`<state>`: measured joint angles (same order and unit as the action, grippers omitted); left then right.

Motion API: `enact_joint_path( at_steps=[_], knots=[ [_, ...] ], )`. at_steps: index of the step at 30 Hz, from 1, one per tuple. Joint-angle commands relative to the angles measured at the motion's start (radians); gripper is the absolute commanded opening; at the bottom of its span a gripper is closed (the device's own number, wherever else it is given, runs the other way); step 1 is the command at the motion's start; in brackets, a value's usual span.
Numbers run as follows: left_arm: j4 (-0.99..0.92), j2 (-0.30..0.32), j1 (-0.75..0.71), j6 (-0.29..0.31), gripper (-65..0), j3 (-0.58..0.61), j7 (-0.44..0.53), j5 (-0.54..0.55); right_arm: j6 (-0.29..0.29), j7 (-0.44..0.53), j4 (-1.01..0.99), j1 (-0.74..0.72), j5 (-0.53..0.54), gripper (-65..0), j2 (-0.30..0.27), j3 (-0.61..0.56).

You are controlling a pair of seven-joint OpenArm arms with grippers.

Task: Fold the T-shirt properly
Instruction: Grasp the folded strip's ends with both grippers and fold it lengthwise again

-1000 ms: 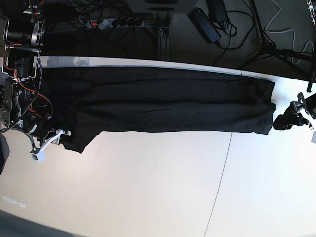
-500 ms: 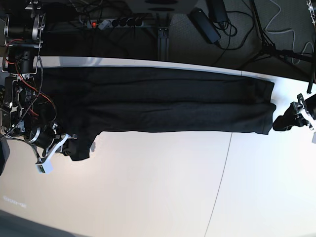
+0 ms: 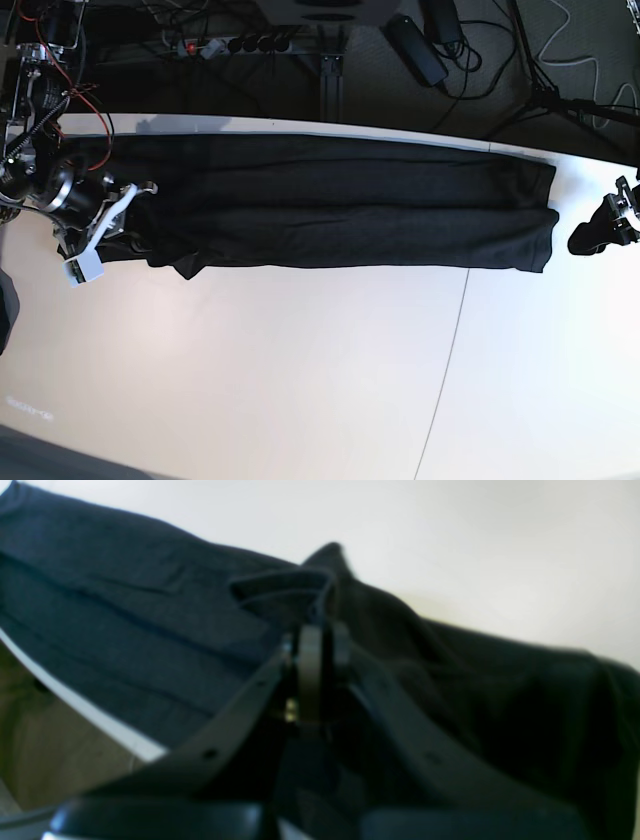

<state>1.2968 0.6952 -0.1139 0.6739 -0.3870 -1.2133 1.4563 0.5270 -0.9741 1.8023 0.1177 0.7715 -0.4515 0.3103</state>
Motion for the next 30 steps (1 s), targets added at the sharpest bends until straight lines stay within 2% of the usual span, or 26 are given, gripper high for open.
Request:
enact_joint_path(
  at_steps=[1, 5, 9, 11, 13, 14, 15, 18, 22, 24, 30],
  knots=[
    [0.014, 0.026, 0.01, 0.024, -39.5, -0.02, 0.003, 0.027, 0.054, 0.012, 0.034, 0.004, 0.034, -65.0, -0.016, 0.026],
    [0.014, 0.026, 0.006, 0.024, -39.2, -0.033, 0.001, 0.027, 0.054, -0.023, 0.09, 0.079, 0.056, -65.0, -0.016, 0.07],
    [0.014, 0.026, -0.035, 0.024, -27.7, -0.031, 0.008, 0.027, 0.053, -0.037, 0.092, 0.142, 0.036, -65.0, -0.016, 0.074],
    [0.014, 0.025, -0.061, 0.024, -24.7, -0.031, 0.048, 0.027, 0.053, -0.035, 0.092, 0.154, 0.015, -63.2, -0.016, 0.074],
    [0.014, 0.025, -0.079, 0.024, -23.9, -0.031, 0.093, 0.027, 0.053, -0.02, 0.092, 0.155, -0.002, -38.1, -0.016, 0.074],
    [0.014, 0.025, -0.087, 0.024, -22.5, -0.031, 0.117, 0.027, 0.053, -0.005, 0.092, 0.155, -0.002, -27.9, -0.016, 0.074],
    [0.014, 0.025, -0.09, 0.024, -20.9, -0.03, 0.142, 0.027, 0.053, 0.011, 0.092, 0.154, -0.002, -21.8, -0.016, 0.074],
    [0.014, 0.024, -0.094, 0.024, -19.0, -0.03, 0.208, -0.04, 0.053, 0.056, 0.092, 0.148, 0.001, -20.8, -0.015, 0.074],
    [0.011, 0.013, -0.091, 0.024, -19.0, -0.013, 0.15, -0.067, 0.053, 0.057, 0.092, 0.091, 0.032, -20.8, -0.001, 0.074],
    [0.0, -0.003, -0.091, 0.024, -19.0, 0.002, 0.151, -0.071, 0.053, 0.058, 0.091, 0.063, 0.033, -20.7, 0.006, 0.072],
    [-0.059, -0.03, -0.065, 0.024, -19.0, 0.061, 0.245, -0.146, 0.053, 0.057, 0.06, 0.043, 0.032, -20.7, 0.023, 0.072]
  ],
)
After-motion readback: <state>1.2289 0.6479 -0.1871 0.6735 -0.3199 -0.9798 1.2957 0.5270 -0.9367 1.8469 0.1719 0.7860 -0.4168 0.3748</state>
